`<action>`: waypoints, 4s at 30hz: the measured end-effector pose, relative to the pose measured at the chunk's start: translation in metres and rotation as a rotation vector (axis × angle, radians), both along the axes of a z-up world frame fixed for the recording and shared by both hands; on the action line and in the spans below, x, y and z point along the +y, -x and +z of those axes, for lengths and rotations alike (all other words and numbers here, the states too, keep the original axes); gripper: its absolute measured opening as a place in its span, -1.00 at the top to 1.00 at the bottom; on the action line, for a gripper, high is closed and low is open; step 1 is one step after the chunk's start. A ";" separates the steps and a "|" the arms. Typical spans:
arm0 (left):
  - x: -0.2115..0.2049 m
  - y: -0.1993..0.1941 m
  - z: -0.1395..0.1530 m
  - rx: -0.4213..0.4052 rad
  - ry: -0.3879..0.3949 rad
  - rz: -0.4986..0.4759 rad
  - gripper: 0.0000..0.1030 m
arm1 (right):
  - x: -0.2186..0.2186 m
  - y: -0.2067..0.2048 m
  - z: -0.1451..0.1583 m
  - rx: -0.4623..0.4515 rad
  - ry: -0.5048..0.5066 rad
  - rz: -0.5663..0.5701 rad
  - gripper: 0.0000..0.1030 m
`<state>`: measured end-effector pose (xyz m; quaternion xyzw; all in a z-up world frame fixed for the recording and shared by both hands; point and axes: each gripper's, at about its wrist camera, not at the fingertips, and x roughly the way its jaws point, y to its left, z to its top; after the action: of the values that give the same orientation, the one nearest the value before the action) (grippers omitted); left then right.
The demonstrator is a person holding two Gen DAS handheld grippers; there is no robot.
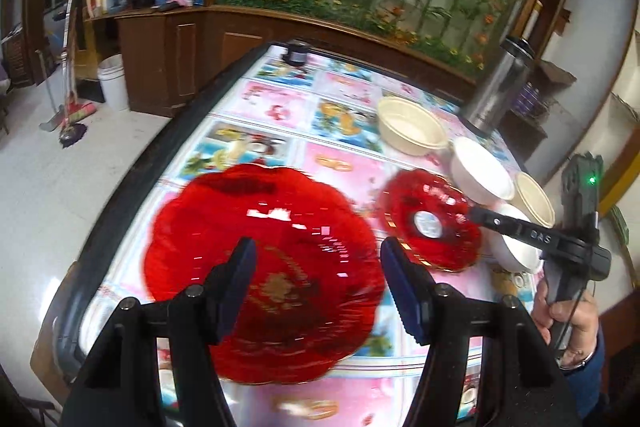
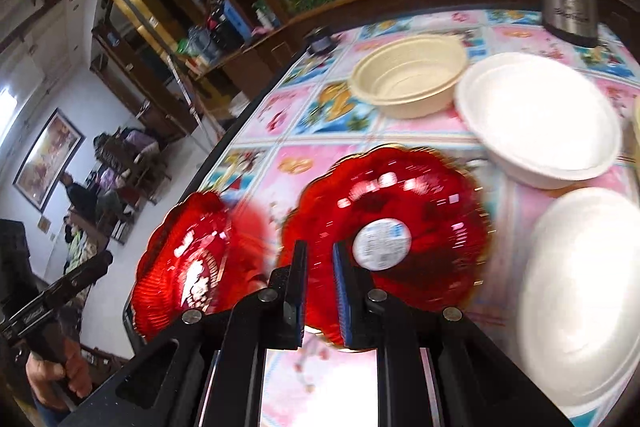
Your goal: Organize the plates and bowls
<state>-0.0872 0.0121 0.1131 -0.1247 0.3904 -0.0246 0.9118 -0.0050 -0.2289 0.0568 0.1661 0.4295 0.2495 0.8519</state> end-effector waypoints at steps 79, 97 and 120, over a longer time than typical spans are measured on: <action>-0.135 -0.135 -0.084 0.223 -0.101 -0.152 0.44 | -0.071 -0.024 -0.032 0.085 0.142 -0.181 0.17; -0.127 -0.127 -0.064 0.170 -0.094 -0.123 0.44 | -0.086 -0.015 -0.017 0.038 0.003 -0.202 0.70; -0.010 -0.047 -0.039 0.099 -0.039 0.095 0.41 | 0.015 0.012 0.025 -0.047 -0.075 0.012 0.69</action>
<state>-0.0400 0.0026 0.0743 -0.1264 0.4289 0.0325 0.8939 -0.0172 -0.2142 0.0816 0.1895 0.4006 0.2746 0.8533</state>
